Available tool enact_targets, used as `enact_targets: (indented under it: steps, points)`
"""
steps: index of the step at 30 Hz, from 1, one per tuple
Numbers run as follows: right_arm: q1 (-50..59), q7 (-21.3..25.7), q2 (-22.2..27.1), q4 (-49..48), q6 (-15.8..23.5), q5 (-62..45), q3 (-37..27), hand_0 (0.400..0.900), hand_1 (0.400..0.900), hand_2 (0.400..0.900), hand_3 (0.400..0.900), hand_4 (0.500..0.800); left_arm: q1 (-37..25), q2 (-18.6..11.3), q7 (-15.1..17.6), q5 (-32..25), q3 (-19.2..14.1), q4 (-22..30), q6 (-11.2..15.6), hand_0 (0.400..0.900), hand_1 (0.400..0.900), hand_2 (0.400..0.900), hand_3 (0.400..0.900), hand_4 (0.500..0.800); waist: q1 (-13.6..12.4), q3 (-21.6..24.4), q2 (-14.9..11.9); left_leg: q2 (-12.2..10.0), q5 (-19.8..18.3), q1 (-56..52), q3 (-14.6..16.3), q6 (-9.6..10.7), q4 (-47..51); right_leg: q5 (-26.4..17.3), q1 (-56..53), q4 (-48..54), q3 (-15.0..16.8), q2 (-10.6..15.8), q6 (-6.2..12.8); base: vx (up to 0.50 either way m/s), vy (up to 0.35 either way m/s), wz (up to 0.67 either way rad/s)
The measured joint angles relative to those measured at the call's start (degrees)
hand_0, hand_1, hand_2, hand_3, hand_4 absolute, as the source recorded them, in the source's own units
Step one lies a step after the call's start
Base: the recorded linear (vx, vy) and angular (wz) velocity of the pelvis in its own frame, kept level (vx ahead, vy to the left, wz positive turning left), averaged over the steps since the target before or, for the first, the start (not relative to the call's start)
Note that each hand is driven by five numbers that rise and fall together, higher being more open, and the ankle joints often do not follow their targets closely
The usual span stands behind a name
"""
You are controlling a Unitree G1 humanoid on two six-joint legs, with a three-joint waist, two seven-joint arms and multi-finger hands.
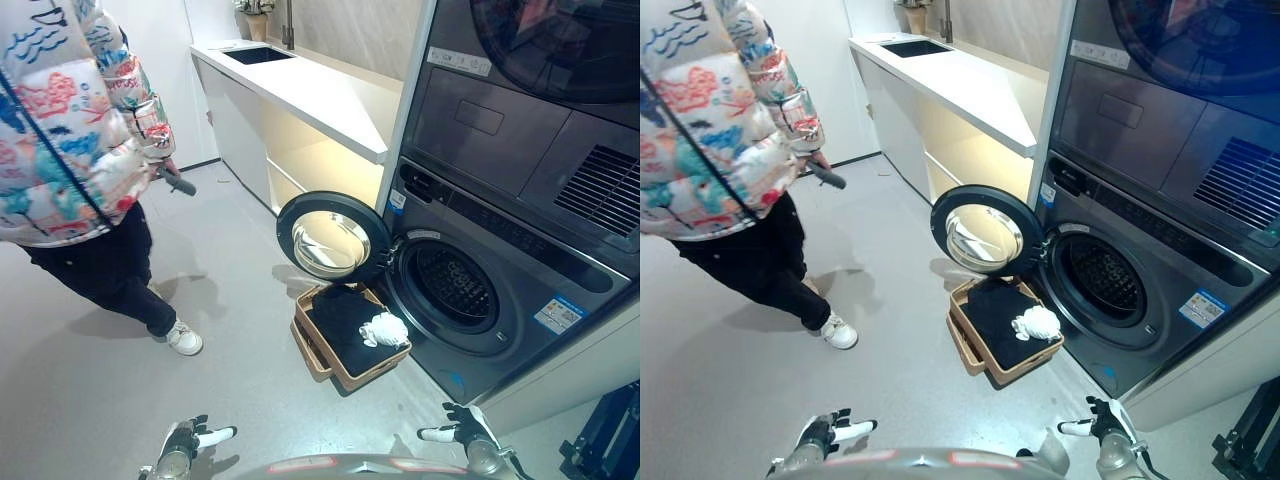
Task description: Put the clothes in the basket into the washing machine.
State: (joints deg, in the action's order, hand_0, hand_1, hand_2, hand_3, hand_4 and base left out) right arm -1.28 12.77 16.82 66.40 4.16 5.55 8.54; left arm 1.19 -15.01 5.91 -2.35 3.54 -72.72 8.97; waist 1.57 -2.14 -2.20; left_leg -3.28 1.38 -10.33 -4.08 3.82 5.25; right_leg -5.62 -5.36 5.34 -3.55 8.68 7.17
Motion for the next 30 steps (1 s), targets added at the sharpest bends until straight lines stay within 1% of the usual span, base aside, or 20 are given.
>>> enact_targets:
  steps: [3,6,8,18,22,24,30]
  points:
    - [-0.21,-1.99,-0.25,0.03,0.78,-4.00,-0.43,0.900,0.900,0.900,0.900,0.800,0.36,-0.01,-0.02,-0.05,-0.03,0.00,0.00,0.900,0.900,0.900,0.900,0.800,-0.17,0.14,-0.03,-0.22,-0.08,-0.14,0.43,0.12,0.00,0.00,0.05,0.00,0.35,-0.25,0.00,0.00,-0.010,-0.07]
    - [-0.21,-3.07,-0.27,0.03,0.90,-4.89,-0.43,0.900,0.900,0.900,0.900,0.800,0.78,-0.28,-0.20,-1.25,-0.20,0.00,0.00,0.900,0.900,0.900,0.900,0.800,-0.24,0.47,-0.18,-0.72,-0.24,-0.41,0.84,0.36,0.00,0.00,0.06,0.00,0.81,-0.54,-0.01,0.00,-0.004,-0.02]
    - [-0.25,-3.13,-0.25,0.19,0.93,-4.73,-0.45,0.900,0.900,0.900,0.900,0.800,0.78,-0.28,-0.26,-1.90,-1.06,0.00,0.00,0.900,0.900,0.900,0.900,0.800,-0.20,0.63,-0.33,-0.94,-0.28,-0.45,0.87,0.41,0.00,-0.01,0.04,0.00,0.84,-0.81,-0.03,0.01,-0.005,0.02]
    - [-0.60,-3.11,-0.25,1.89,0.77,-3.57,-0.97,0.900,0.900,0.900,0.900,0.800,0.78,-0.33,-0.32,-2.24,-1.11,-0.02,-0.02,0.900,0.900,0.900,0.900,0.800,-0.09,0.89,-0.16,-1.04,-0.29,-0.55,0.96,0.43,0.00,-0.07,0.04,0.00,1.04,-0.91,-0.10,0.00,-0.004,-0.02]
    - [-0.57,-3.11,-0.25,1.83,0.78,-3.12,-0.94,0.900,0.900,0.900,0.900,0.800,0.86,-0.34,-0.33,-2.25,-1.13,-0.04,-0.03,0.900,0.900,0.900,0.900,0.800,-0.39,1.09,0.28,-1.10,-0.34,-0.49,1.80,0.51,0.00,-0.19,0.68,0.00,1.52,-1.25,-0.27,-0.03,-0.022,-0.20]
    - [-0.44,-3.11,-0.25,1.60,0.78,-3.09,-0.94,0.900,0.900,0.900,0.900,0.800,0.97,-0.38,-0.33,-2.25,-1.13,-0.03,-0.04,0.900,0.900,0.900,0.900,0.800,-1.05,1.26,0.60,-1.29,-0.42,-0.21,2.65,0.60,0.00,-0.48,1.35,0.01,1.48,-1.25,-0.64,0.03,-0.030,0.07]
    - [-0.69,-3.11,0.10,1.56,0.74,-2.08,-0.95,0.900,0.900,0.900,0.900,0.800,0.96,-0.20,-0.62,-2.24,-1.10,-0.03,-0.05,0.900,0.900,0.900,0.900,0.800,-0.96,1.34,1.34,-1.97,-0.50,-0.22,1.97,0.73,-0.01,-0.48,0.97,0.02,0.74,-1.61,-0.65,0.03,-0.042,0.13]
